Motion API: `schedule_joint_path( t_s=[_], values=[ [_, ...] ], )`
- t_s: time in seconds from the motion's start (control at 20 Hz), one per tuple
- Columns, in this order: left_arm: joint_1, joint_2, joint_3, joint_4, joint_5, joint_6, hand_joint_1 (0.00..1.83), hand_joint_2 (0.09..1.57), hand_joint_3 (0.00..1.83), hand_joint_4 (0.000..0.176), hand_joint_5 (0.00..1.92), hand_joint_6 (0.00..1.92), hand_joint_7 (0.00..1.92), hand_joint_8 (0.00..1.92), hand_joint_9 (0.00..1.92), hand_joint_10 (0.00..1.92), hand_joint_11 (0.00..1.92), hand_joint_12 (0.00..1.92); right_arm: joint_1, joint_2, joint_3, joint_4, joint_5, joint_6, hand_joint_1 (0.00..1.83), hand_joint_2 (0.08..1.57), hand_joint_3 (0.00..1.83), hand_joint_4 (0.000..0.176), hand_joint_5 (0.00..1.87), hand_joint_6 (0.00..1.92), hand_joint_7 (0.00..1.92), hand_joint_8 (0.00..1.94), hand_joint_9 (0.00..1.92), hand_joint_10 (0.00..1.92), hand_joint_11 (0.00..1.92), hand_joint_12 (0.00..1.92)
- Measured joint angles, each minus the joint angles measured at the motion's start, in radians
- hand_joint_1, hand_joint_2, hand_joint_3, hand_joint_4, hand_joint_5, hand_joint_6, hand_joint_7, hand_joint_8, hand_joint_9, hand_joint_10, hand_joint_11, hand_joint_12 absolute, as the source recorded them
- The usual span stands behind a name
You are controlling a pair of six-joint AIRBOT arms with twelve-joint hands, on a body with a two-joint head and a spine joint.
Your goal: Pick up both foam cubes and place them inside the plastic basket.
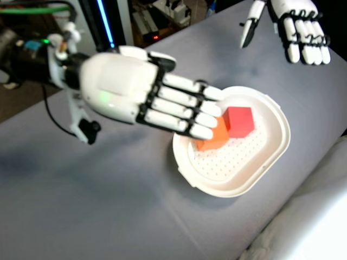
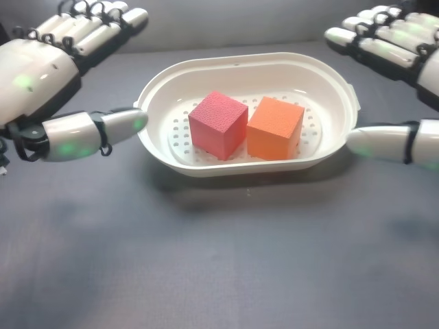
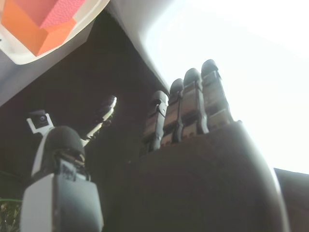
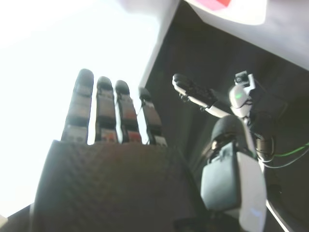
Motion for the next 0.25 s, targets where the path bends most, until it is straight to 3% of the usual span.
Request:
schedule_joint_path(
  t_s=[0.05, 0.1, 0.15, 0.2, 0.25],
  values=[
    [0.039, 0.004, -0.014, -0.018, -0.064, -0.007, 0.29, 1.35, 0.01, 0.055, 0.01, 0.0, 0.01, 0.0, 0.01, 0.0, 0.0, 0.37, -0.039, 0.019, -0.021, 0.012, 0.062, -0.003, 0.01, 1.21, 0.03, 0.057, 0.0, 0.0, 0.0, 0.0, 0.0, 0.0, 0.0, 0.0],
    [0.079, 0.004, -0.028, -0.036, -0.119, -0.014, 0.3, 1.36, 0.0, 0.063, 0.01, 0.0, 0.01, 0.0, 0.0, 0.0, 0.0, 0.35, -0.079, 0.034, -0.037, 0.033, 0.121, -0.004, 0.05, 1.23, 0.03, 0.069, 0.0, 0.0, 0.0, 0.0, 0.0, 0.0, 0.0, 0.0],
    [0.098, 0.004, -0.034, -0.043, -0.145, -0.025, 0.3, 1.36, 0.0, 0.063, 0.01, 0.0, 0.01, 0.0, 0.0, 0.0, 0.0, 0.35, -0.1, 0.039, -0.045, 0.05, 0.15, -0.003, 0.05, 1.23, 0.03, 0.069, 0.0, 0.0, 0.0, 0.0, 0.0, 0.0, 0.0, 0.0],
    [0.137, 0.004, -0.039, -0.054, -0.193, -0.032, 0.36, 1.38, 0.0, 0.044, 0.01, 0.0, 0.0, 0.0, 0.0, 0.0, 0.0, 0.22, -0.14, 0.048, -0.058, 0.082, 0.211, -0.005, 0.12, 1.27, 0.03, 0.091, 0.0, 0.0, 0.0, 0.0, 0.0, 0.0, 0.0, 0.0],
    [0.163, 0.004, -0.052, -0.088, -0.24, -0.043, 0.36, 1.38, 0.0, 0.044, 0.01, 0.0, 0.0, 0.0, 0.0, 0.0, 0.0, 0.22, -0.168, 0.057, -0.069, 0.098, 0.254, -0.006, 0.12, 1.27, 0.03, 0.091, 0.0, 0.0, 0.0, 0.0, 0.0, 0.0, 0.0, 0.0]
  ],
)
